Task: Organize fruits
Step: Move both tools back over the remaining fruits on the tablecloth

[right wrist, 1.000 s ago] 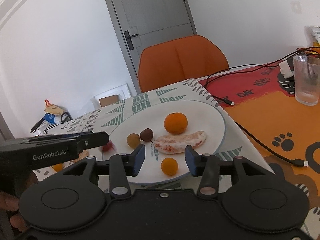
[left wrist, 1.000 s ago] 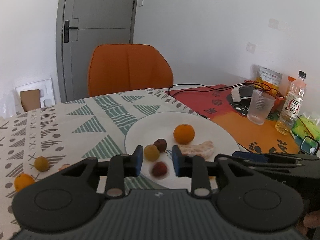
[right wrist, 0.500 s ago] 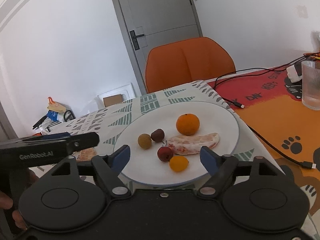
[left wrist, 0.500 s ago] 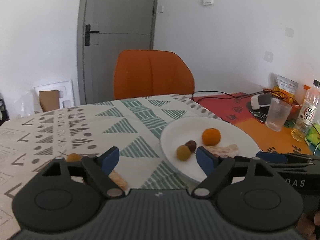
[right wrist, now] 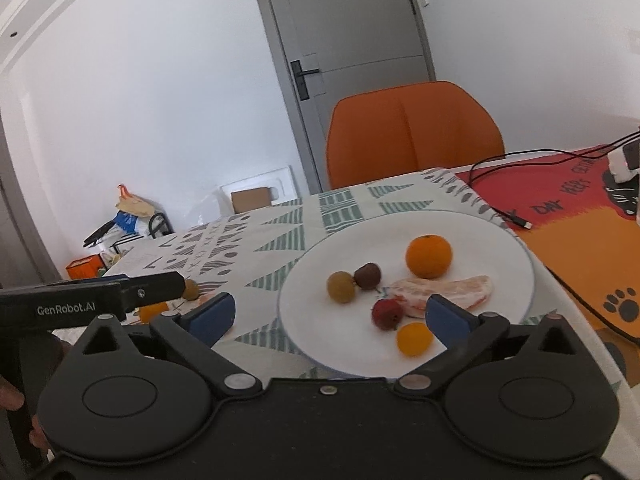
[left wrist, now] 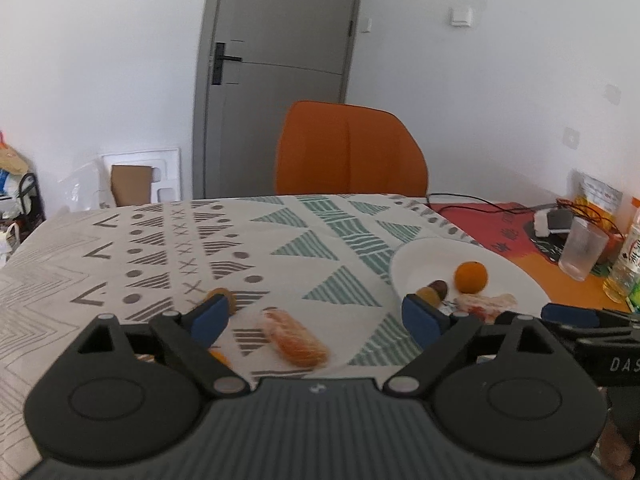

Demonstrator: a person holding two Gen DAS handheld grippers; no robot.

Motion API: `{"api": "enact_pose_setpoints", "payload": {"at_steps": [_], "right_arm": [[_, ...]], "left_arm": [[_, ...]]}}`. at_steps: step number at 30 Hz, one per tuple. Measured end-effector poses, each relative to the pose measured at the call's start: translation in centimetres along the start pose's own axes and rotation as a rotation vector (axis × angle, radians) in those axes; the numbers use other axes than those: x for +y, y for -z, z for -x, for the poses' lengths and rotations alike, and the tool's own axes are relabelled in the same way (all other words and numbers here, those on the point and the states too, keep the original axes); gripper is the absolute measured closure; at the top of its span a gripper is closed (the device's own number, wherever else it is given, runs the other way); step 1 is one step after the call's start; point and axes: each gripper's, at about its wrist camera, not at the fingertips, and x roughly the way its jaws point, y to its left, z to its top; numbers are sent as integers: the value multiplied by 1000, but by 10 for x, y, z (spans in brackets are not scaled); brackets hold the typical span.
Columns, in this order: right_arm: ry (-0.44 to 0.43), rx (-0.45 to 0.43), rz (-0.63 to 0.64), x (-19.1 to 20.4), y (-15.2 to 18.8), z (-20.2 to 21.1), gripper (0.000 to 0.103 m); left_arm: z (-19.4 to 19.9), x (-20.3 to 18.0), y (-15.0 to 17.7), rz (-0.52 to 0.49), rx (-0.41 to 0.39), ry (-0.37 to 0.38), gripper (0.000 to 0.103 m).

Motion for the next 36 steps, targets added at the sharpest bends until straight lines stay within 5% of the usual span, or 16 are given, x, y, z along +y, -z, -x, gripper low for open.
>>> {"api": "enact_pose_setpoints", "payload": {"at_steps": [10,19,24,34,36], "right_arm": [[-49,24,39,27,-1,-8,0],[-84,61,78,52,0,-23,12],[-110,94,99,63,1,-33,30],[-165,168,167,84,2,-61,46],[-169,183,167,86,2,-67,57]], "left_arm": [[10,38,7,61,-1,-69,11],[18,64,15,106,4,-100,11],[18,76,18,129,15,-111,11],[10,84,23,162,27,-106,14],[8,84,24,162,36,-107,16]]}}
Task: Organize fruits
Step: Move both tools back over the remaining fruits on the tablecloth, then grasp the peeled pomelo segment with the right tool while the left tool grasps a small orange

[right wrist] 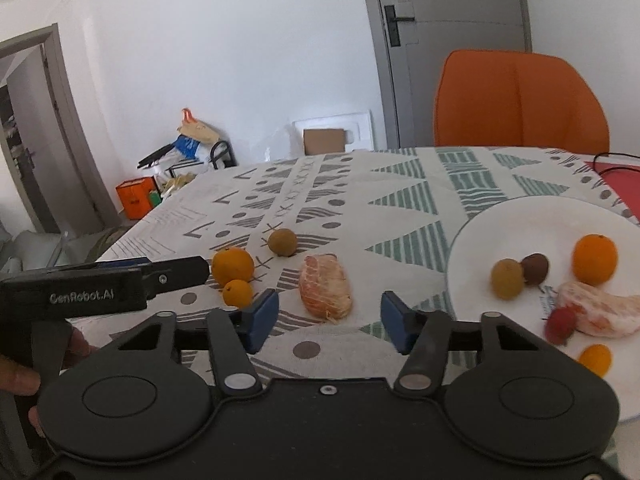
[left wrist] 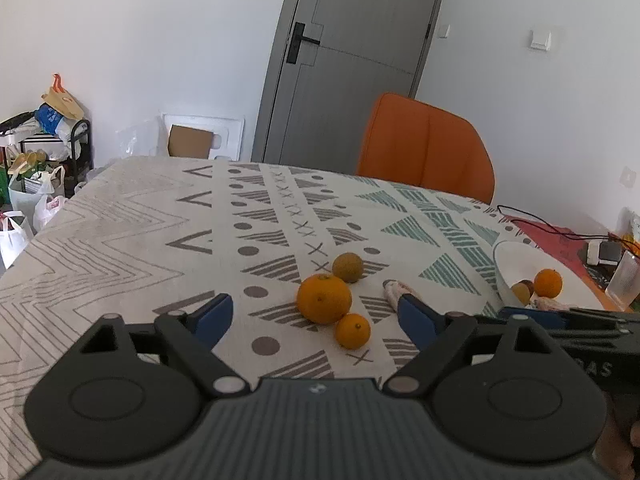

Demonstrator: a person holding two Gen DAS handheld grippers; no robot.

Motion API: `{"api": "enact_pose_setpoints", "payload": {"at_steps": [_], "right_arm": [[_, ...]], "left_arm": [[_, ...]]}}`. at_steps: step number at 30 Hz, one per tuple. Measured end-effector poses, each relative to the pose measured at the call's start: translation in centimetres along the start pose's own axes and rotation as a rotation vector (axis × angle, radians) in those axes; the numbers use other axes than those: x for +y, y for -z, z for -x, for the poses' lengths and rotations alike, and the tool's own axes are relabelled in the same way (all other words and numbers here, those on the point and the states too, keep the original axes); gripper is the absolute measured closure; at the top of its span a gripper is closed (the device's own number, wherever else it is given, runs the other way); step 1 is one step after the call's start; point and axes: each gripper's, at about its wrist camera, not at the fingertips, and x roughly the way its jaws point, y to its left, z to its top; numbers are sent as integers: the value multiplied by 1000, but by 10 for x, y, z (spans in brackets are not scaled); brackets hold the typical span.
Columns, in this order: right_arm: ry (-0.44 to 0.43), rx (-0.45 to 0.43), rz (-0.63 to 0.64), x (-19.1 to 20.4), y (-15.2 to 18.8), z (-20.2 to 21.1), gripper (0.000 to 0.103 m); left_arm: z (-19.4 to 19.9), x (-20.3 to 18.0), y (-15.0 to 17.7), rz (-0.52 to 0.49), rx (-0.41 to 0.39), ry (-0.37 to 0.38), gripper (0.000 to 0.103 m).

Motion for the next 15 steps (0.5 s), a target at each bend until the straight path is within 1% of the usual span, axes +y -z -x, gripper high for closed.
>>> {"api": "enact_pose_setpoints", "payload": {"at_steps": [2,5,14,15], "right_arm": [[-6,19,-6,-1,-1,-8,60],[-3,36,-1,-1,-3,-18,60],[-1,69,46,4,-10,-47,61],[1,73,48,4,-11,-50,62]], "left_arm": [[-3,1,1,4,9,1,18],[-6,4,2,14,15,-6,21],[-9,11,1,29,22,-18,22],[-9,11,1,29,24,-17,22]]}}
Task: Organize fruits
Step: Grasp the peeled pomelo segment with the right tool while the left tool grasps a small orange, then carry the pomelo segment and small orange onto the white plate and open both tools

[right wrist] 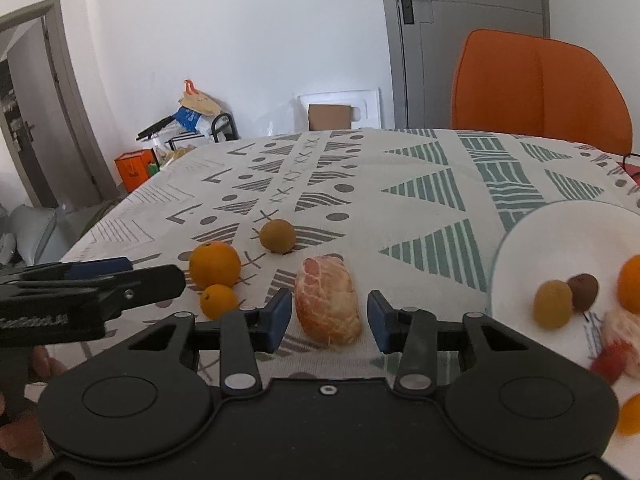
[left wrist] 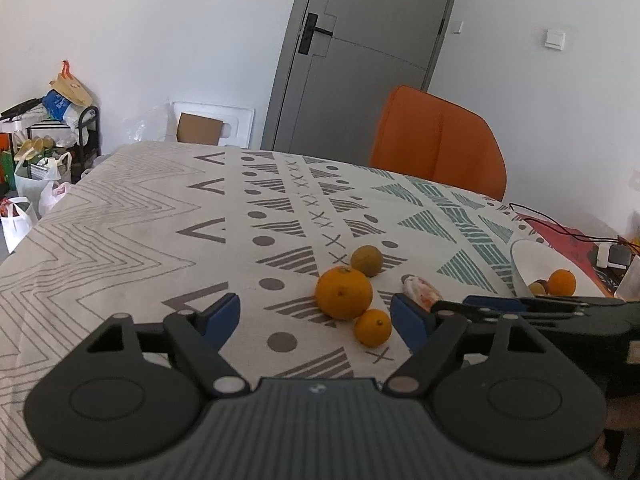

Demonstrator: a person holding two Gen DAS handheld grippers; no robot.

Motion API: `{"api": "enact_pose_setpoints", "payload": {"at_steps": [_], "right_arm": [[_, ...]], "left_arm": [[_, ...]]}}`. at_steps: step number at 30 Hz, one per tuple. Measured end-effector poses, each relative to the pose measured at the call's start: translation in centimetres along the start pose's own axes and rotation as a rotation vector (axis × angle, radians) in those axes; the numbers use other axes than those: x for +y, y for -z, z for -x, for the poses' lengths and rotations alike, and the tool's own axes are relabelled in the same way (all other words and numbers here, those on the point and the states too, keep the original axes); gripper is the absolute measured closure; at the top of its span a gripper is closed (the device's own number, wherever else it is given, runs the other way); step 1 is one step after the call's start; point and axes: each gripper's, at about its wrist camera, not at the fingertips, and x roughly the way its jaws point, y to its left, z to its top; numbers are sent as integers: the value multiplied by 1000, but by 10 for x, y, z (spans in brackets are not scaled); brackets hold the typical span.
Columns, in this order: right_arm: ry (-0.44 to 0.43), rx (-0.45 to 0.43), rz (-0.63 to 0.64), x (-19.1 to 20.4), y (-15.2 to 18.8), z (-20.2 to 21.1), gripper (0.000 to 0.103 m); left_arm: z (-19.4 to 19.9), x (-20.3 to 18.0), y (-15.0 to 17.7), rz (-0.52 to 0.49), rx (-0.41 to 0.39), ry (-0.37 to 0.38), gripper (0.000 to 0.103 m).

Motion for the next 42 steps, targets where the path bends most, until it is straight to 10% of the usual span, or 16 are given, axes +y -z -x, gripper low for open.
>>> {"api": "enact_pose_setpoints", "payload": {"at_steps": [21,31,42], "right_arm": [[6,11,-77,-8,24,34,72],[1,3,-92,-11,32,42,71],[36,-3,-49,-2,27,28,61]], "left_arm": [[-14,-32,8,-41,37,60,37],[-28,-37,11,-24,72,32,82],[-4,-15,7,-5,47,19,82]]}}
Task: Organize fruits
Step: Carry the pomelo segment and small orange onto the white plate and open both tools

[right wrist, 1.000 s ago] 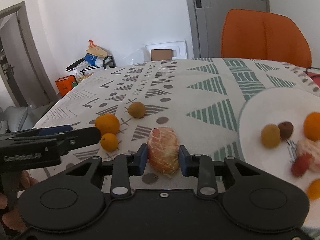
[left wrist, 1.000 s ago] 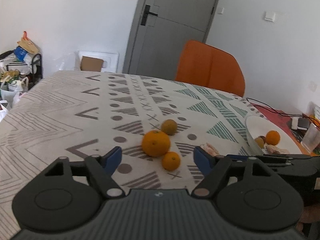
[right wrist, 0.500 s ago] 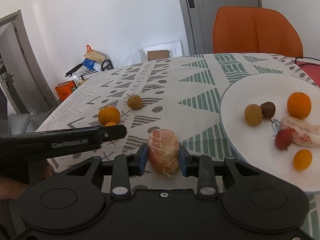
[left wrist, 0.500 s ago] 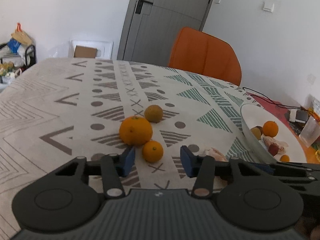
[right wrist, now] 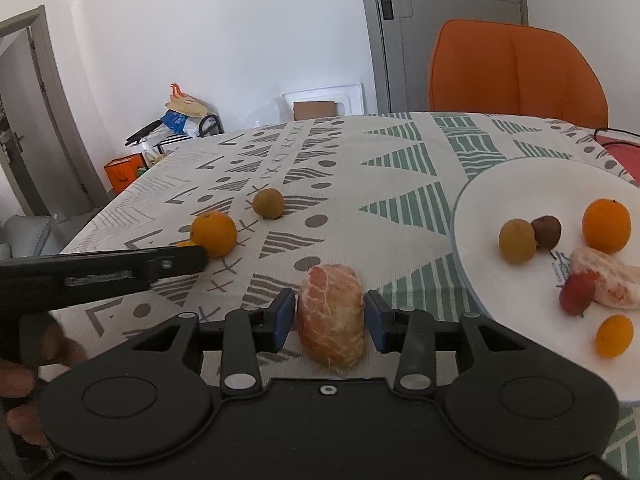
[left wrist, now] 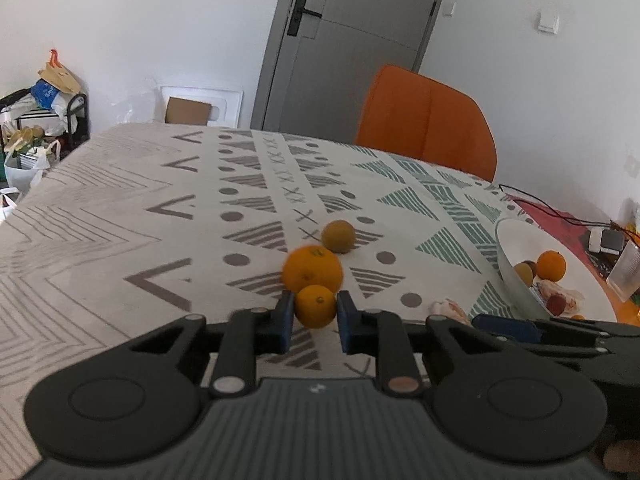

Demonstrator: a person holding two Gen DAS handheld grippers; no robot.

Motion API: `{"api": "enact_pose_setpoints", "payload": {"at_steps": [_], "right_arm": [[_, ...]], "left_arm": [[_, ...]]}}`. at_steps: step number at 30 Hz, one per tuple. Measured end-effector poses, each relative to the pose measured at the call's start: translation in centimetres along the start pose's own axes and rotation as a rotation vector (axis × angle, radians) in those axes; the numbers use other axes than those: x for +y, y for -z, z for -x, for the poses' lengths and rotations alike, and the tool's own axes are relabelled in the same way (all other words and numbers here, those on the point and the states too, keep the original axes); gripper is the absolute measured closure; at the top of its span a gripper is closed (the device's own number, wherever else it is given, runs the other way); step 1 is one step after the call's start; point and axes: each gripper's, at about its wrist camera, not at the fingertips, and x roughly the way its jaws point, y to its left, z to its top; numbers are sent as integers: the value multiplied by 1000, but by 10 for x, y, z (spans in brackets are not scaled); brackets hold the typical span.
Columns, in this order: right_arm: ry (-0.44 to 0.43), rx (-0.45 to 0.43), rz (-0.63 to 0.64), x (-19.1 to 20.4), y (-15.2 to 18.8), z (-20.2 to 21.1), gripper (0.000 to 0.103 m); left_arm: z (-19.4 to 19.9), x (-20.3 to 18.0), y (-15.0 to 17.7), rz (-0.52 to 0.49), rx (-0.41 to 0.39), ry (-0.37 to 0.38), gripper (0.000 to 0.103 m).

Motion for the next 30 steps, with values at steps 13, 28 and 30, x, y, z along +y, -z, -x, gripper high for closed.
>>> {"api": "enact_pose_setpoints", "payload": {"at_steps": [13,28,30], "right_arm": [[36,-43,-43,1,3,11,70],[46,-172,-68,-16,-7,63,70],[59,-178,-75,-22,-6,68,70]], "left_arm": [[13,3,-4,-40,3,9,82],[20,-42,-8,-98,-31,64,82],[20,-49,-9,-106,-36,77,82]]}}
